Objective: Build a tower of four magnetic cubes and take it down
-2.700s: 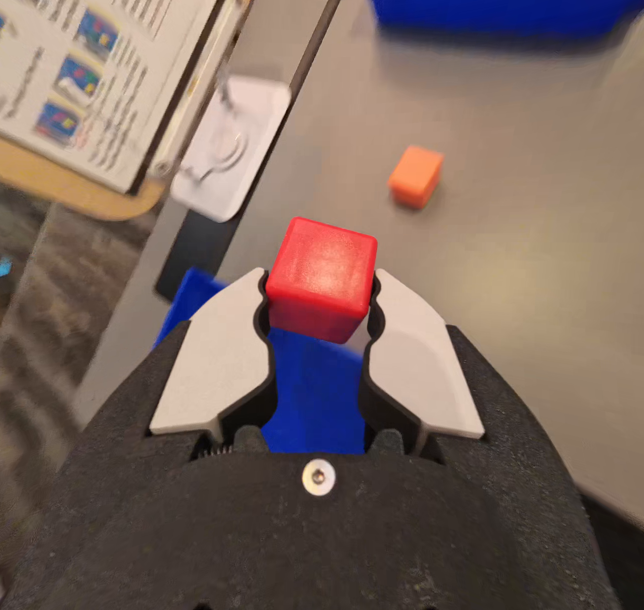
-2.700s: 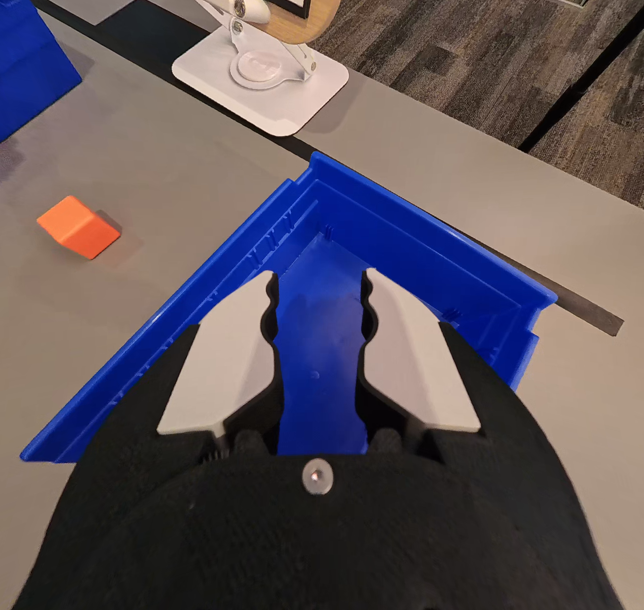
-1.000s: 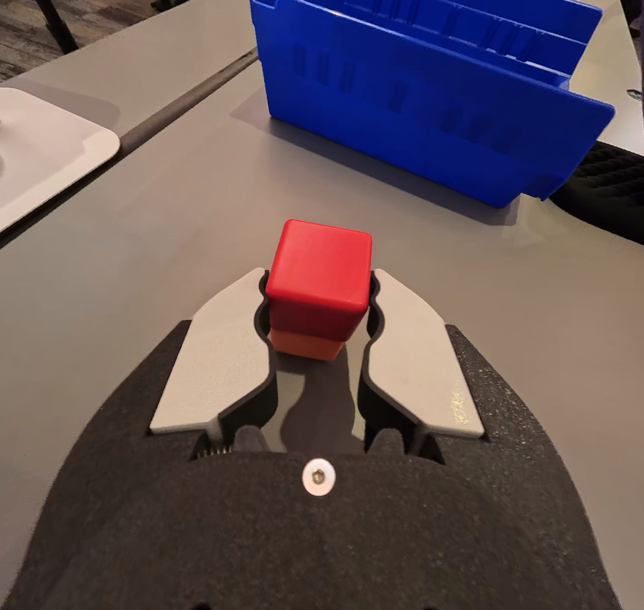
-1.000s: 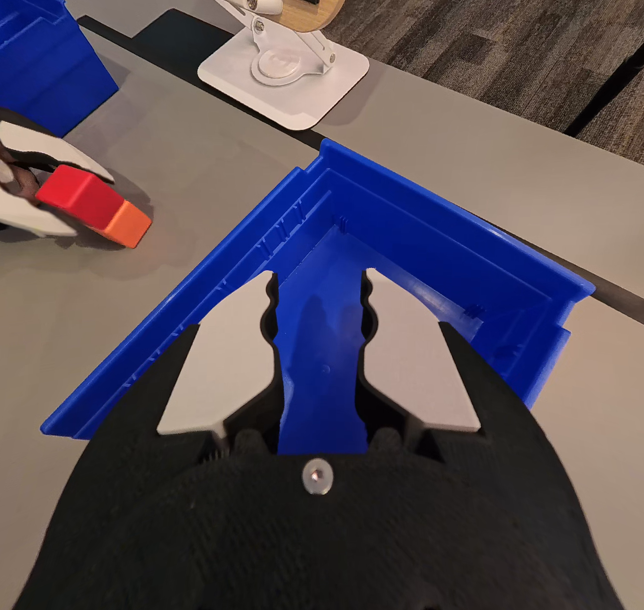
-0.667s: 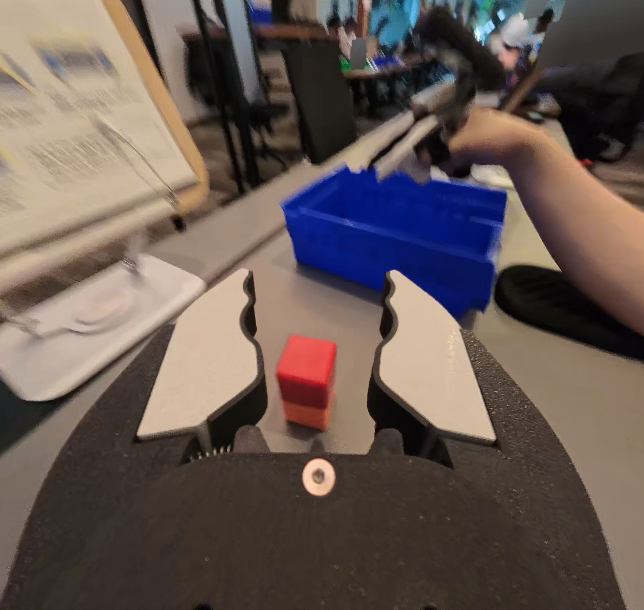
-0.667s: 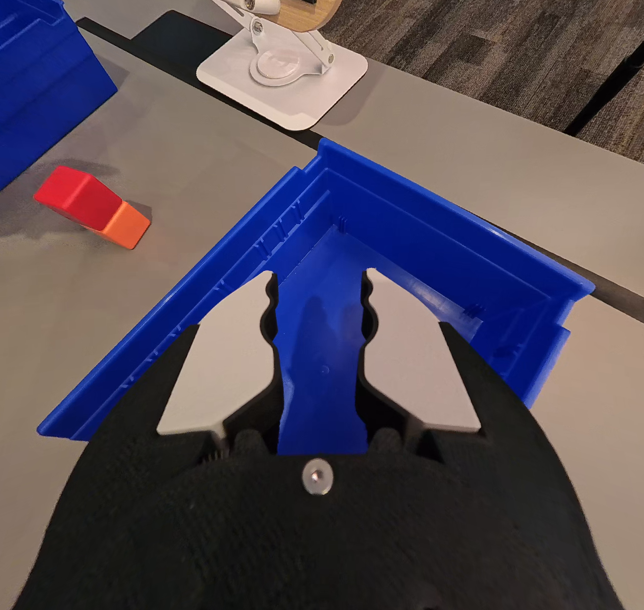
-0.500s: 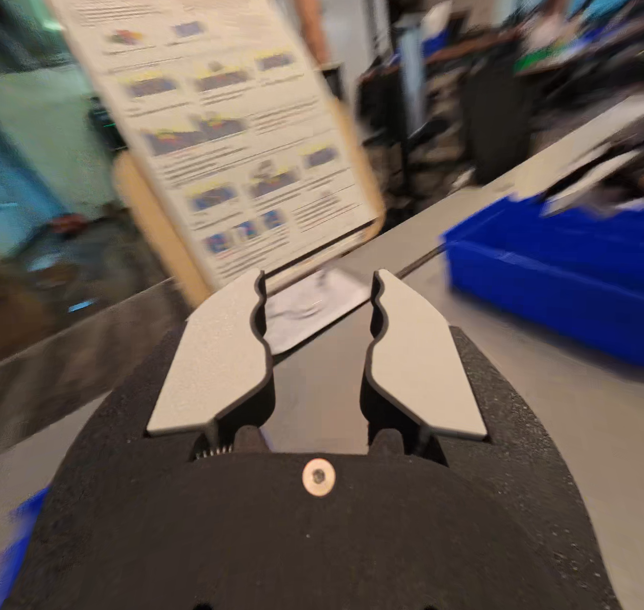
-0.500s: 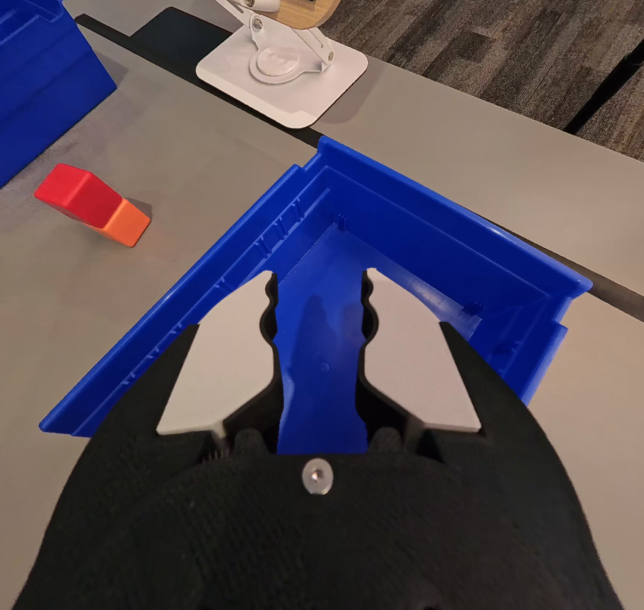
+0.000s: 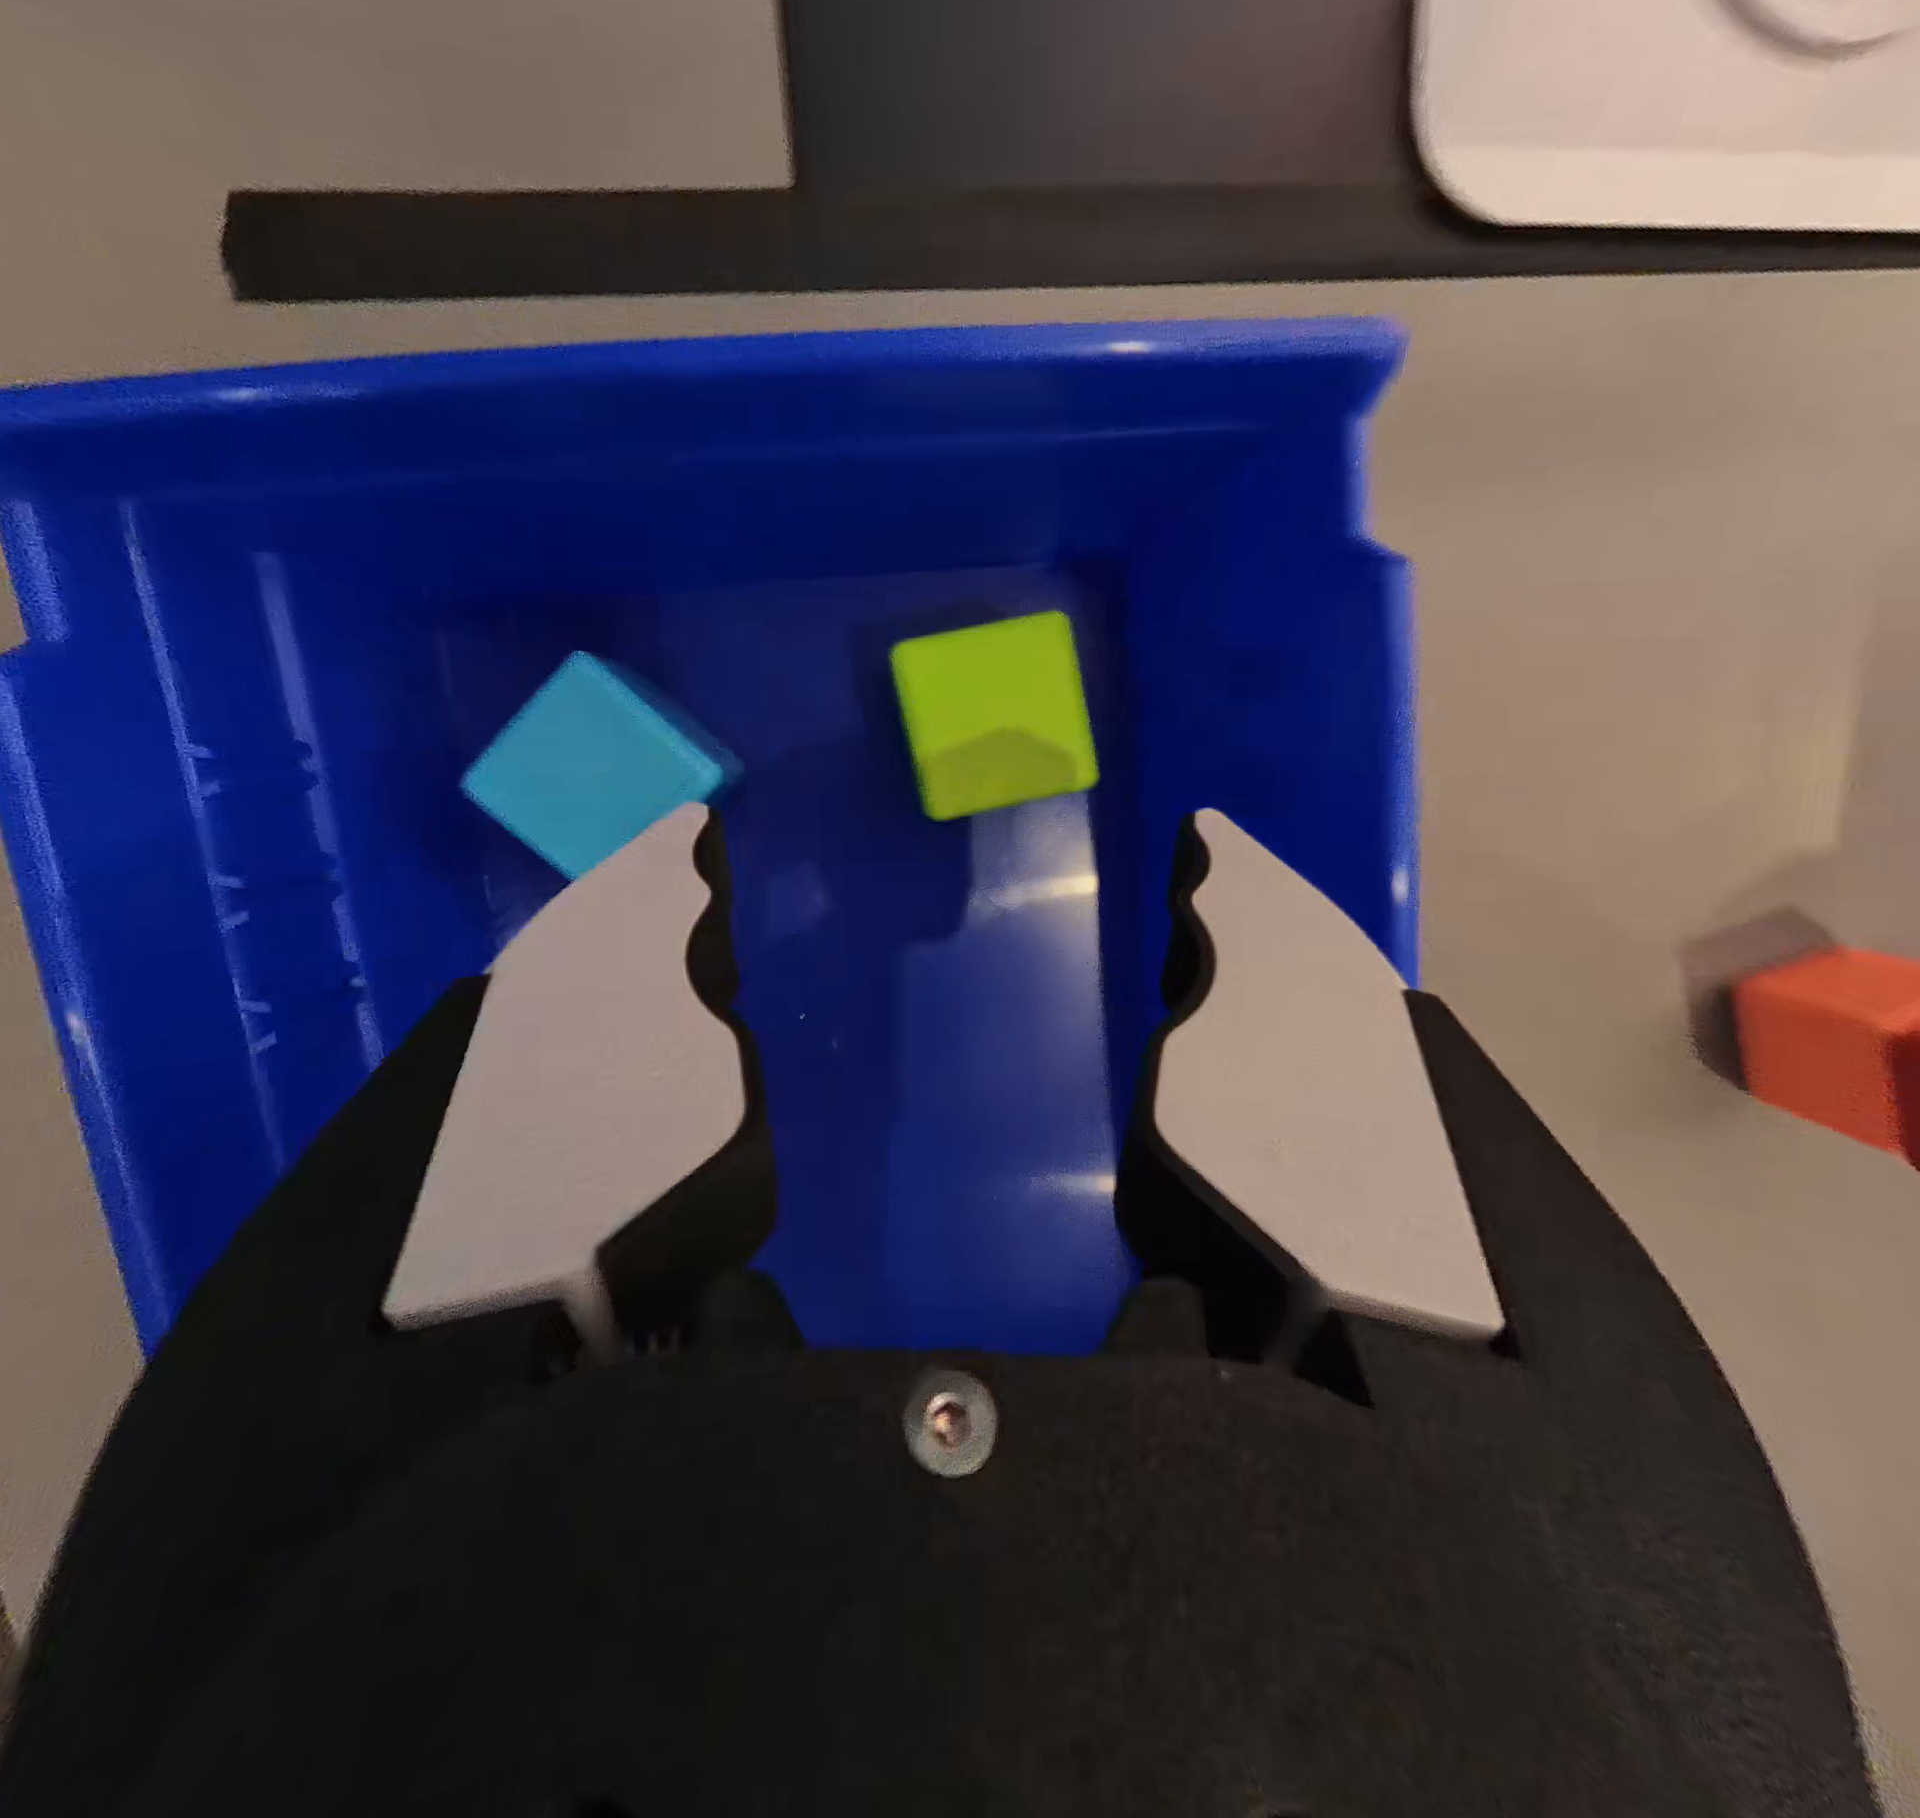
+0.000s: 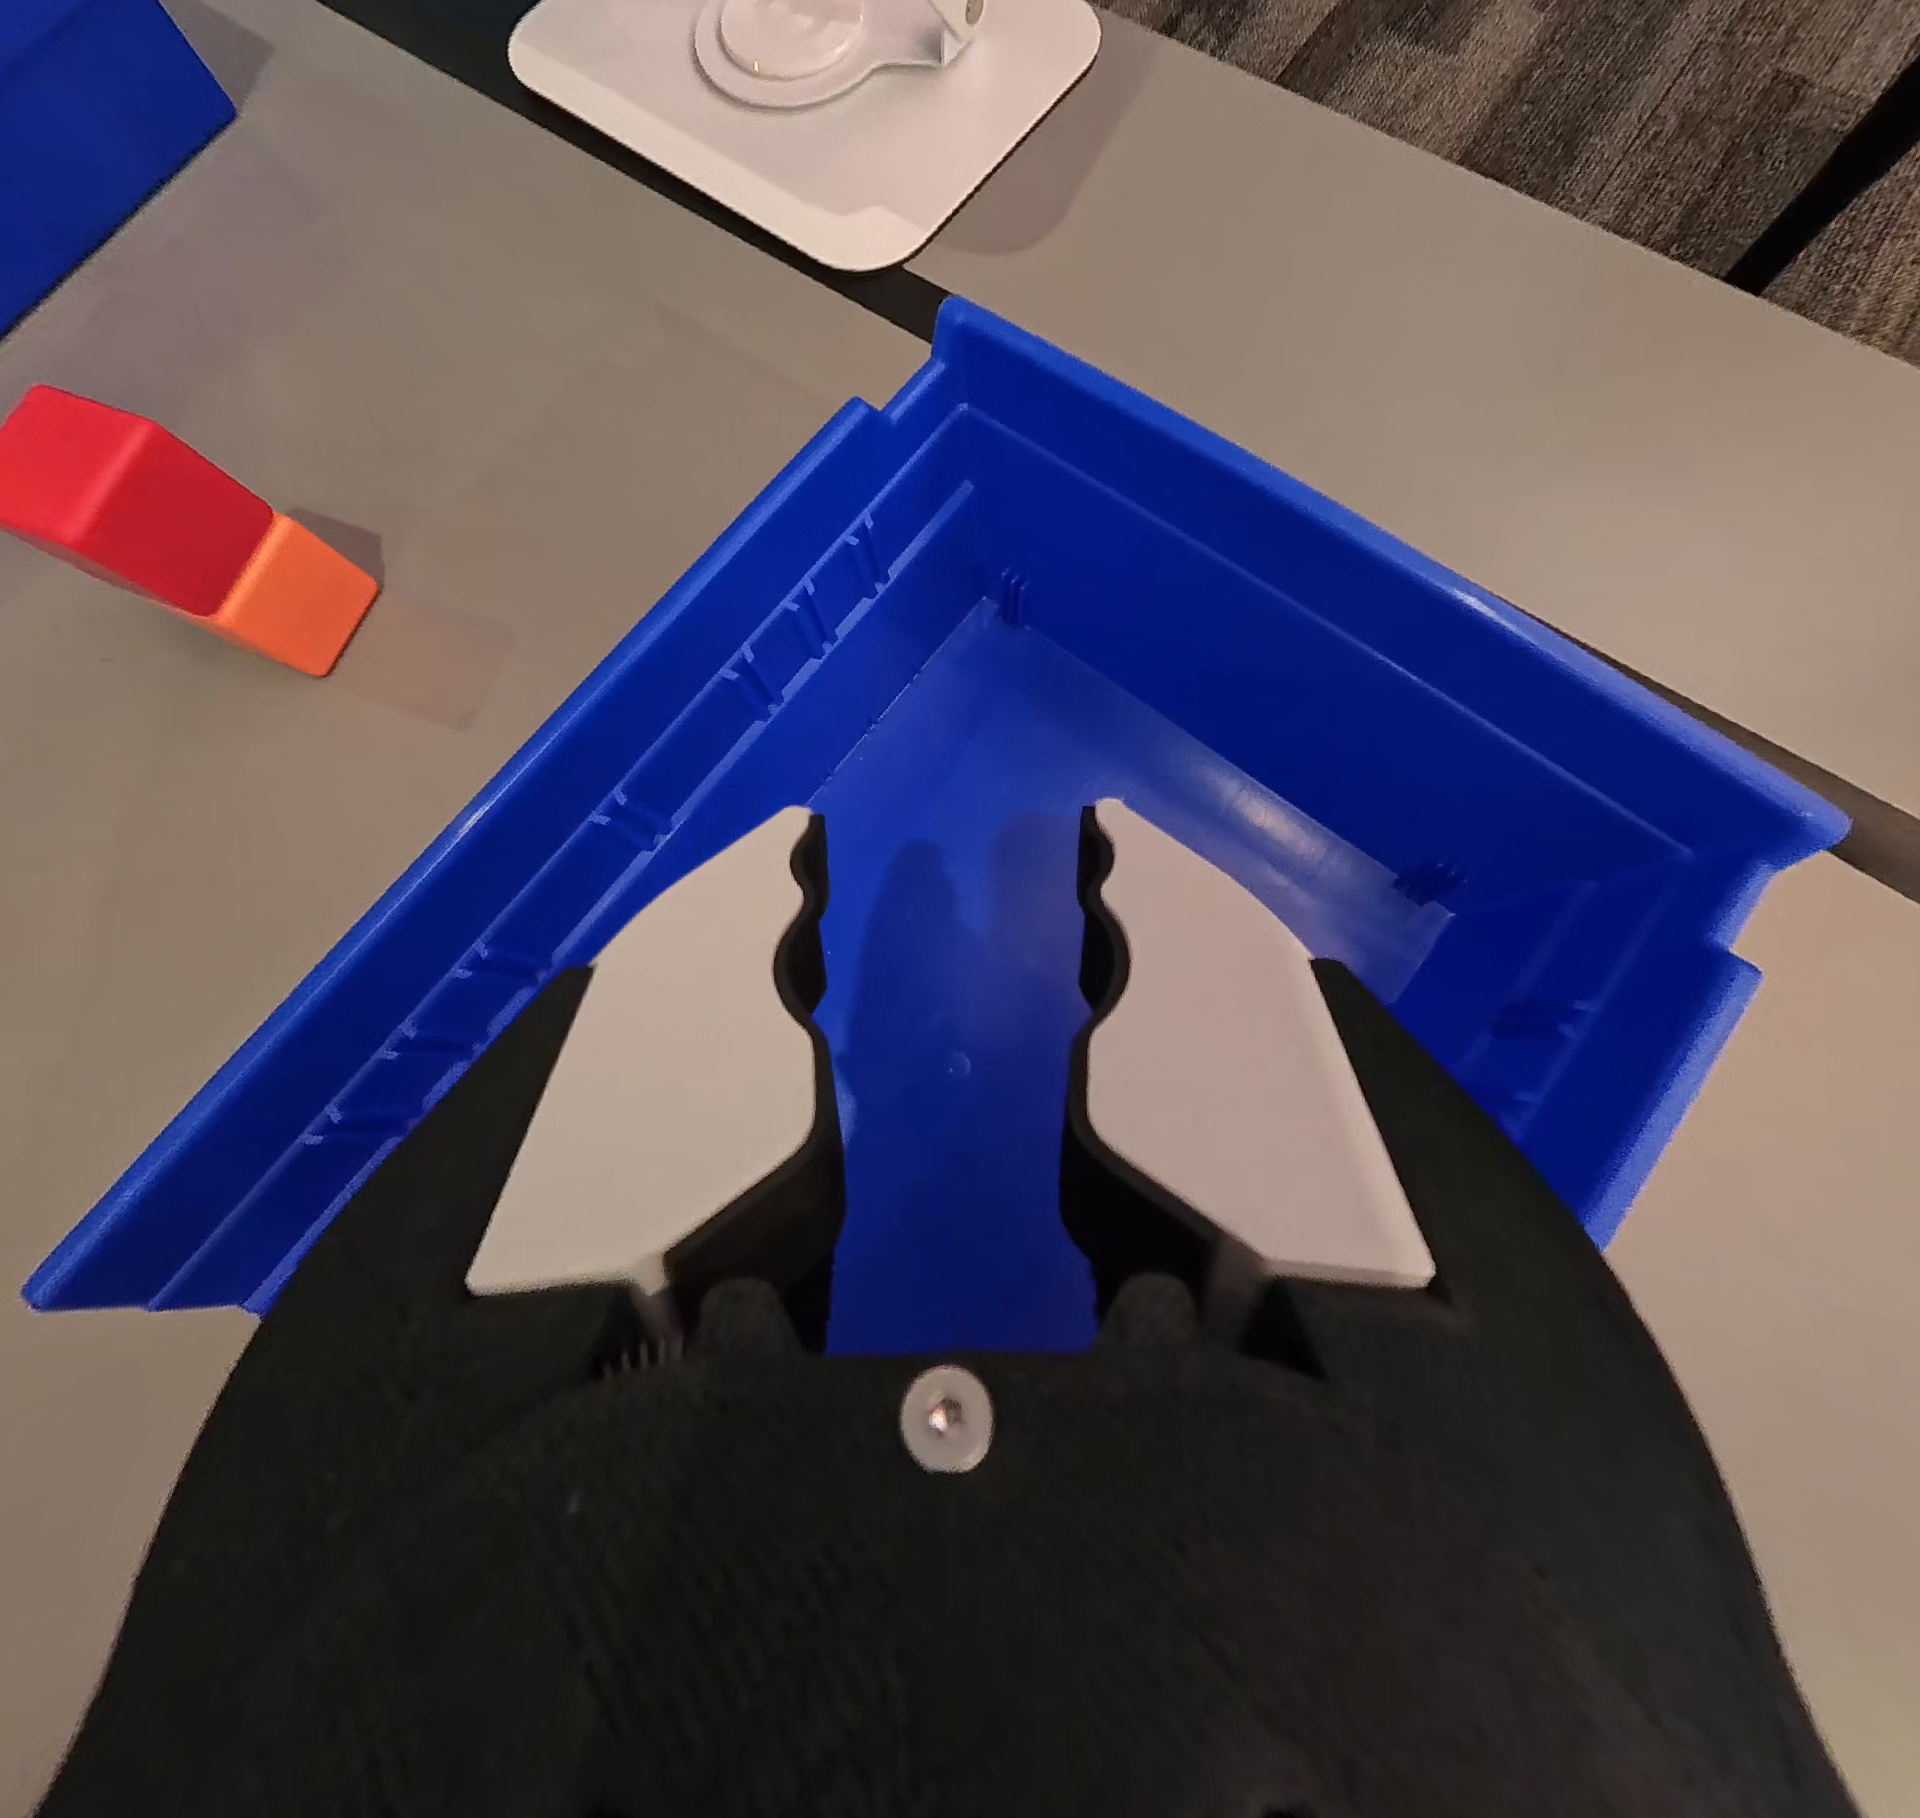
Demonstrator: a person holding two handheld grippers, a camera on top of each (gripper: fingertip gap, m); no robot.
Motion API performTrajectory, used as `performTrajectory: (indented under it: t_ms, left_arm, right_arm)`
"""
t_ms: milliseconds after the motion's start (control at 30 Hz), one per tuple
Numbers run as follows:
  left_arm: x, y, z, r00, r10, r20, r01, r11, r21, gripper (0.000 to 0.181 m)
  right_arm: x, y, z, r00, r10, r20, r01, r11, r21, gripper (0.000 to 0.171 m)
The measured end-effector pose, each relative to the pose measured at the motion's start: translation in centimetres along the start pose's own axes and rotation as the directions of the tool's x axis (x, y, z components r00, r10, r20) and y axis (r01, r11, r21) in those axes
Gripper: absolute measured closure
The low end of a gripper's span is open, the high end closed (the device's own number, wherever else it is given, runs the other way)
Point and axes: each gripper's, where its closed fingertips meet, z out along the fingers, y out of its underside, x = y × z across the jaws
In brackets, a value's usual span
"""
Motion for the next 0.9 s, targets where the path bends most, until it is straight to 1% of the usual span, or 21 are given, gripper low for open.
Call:
performTrajectory:
  t_ms: [67,167,233,333,433,633,733,900]
  left_arm:
    - [-0.2,0.2,1.4,0.999,-0.035,0.022,0.035,0.999,-0.04,0.099]
    - [0.1,0.8,3.1,0.994,-0.105,0.023,0.107,0.987,-0.117,0.091]
    - [-0.1,1.0,4.0,0.992,-0.12,0.046,0.125,0.981,-0.146,0.094]
    - [0.1,1.1,5.1,0.991,-0.112,0.077,0.124,0.979,-0.162,0.095]
    - [0.0,1.3,5.8,0.99,-0.06,0.13,0.085,0.978,-0.192,0.097]
    - [0.0,1.7,6.6,0.986,-0.027,0.165,0.066,0.97,-0.233,0.113]
    - [0.4,1.8,6.6,0.989,-0.015,0.144,0.051,0.968,-0.248,0.13]
    - [0.4,2.3,6.2,0.99,0.046,0.135,-0.003,0.953,-0.302,0.131]
  right_arm:
    - [-0.1,0.2,0.3,1.0,-0.003,0.001,0.003,1.0,-0.014,0.123]
    - [-0.1,0.4,0.6,1.0,-0.009,-0.002,0.009,0.999,-0.036,0.123]
    - [-0.2,0.7,0.8,1.0,-0.016,-0.004,0.016,0.998,-0.057,0.123]
    - [-0.1,0.9,0.9,1.0,-0.021,-0.01,0.02,0.997,-0.071,0.123]
    - [-0.1,0.9,0.9,1.0,-0.016,-0.004,0.015,0.998,-0.064,0.123]
    - [0.3,1.0,0.7,1.0,0.001,0.005,0.0,0.999,-0.053,0.123]
    - [0.4,1.0,0.5,1.0,0.006,0.01,-0.006,0.999,-0.046,0.123]
    - [0.4,1.0,0.4,1.0,0.009,0.018,-0.008,0.999,-0.042,0.124]
